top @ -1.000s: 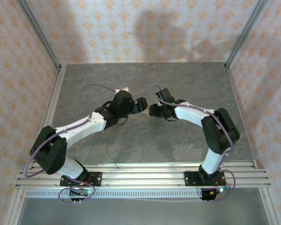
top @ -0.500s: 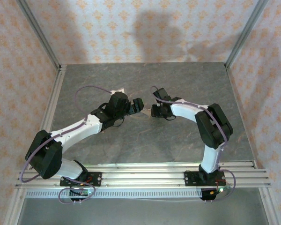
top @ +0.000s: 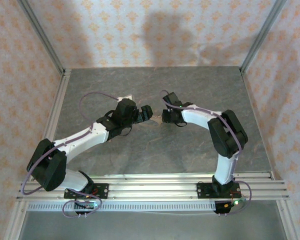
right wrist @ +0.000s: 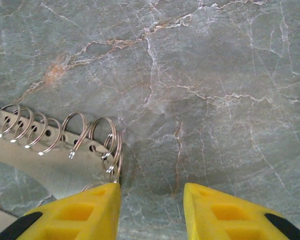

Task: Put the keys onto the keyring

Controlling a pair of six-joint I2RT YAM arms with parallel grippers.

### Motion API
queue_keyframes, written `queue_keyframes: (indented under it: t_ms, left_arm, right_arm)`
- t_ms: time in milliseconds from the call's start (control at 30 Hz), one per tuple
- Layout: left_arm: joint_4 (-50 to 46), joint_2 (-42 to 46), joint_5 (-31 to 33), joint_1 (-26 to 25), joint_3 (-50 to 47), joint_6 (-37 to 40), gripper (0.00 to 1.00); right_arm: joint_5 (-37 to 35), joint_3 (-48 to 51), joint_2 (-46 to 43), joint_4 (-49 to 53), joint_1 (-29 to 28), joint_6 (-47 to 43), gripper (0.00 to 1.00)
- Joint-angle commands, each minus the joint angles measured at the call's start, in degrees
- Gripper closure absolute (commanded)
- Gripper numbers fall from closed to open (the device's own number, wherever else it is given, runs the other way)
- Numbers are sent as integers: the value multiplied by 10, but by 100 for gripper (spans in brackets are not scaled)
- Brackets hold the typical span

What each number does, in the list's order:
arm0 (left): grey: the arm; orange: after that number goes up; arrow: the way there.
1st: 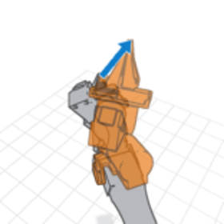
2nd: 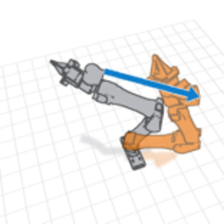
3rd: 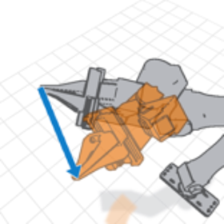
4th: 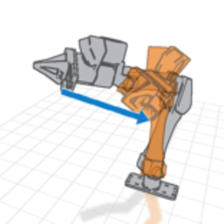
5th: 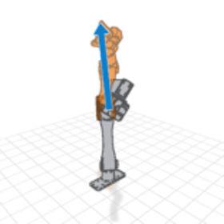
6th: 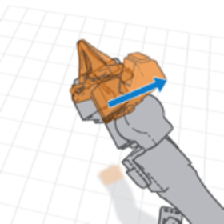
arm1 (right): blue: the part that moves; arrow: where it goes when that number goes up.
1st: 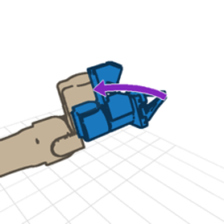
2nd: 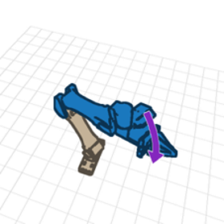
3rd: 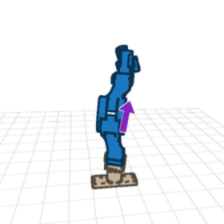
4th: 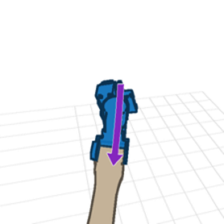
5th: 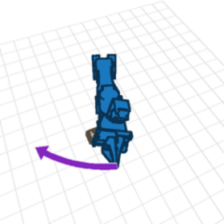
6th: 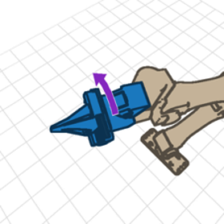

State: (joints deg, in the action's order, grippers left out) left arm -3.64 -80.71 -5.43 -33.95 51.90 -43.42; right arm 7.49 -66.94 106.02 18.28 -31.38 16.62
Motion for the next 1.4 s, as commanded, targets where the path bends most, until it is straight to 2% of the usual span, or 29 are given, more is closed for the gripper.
queue_keyframes:
  t_ms: [0, 267, 567, 833, 1033, 1367]
  left_arm:
    - [-5, 16, 20, 9, -9, 9, 2]
    - [-16, 33, 17, 33, -7, 18, 2]
    - [-20, 42, 17, 39, -14, 17, 2]
    - [-16, 40, 16, 39, -16, 15, 2]
    - [-13, 37, 13, 39, -17, 13, 2]
    - [-6, 34, 9, 39, -21, 8, 2]
  right_arm:
    - [20, 29, -50, -24, -7, -10, 60]
    - [55, 47, -59, -31, -28, -50, 56]
    - [8, 5, -19, 2, -47, -71, 56]
    - [3, -14, 10, 10, -47, -81, 57]
    - [-21, -20, 22, 12, -47, -83, 61]
    - [-38, -28, 32, 17, -47, -86, 75]
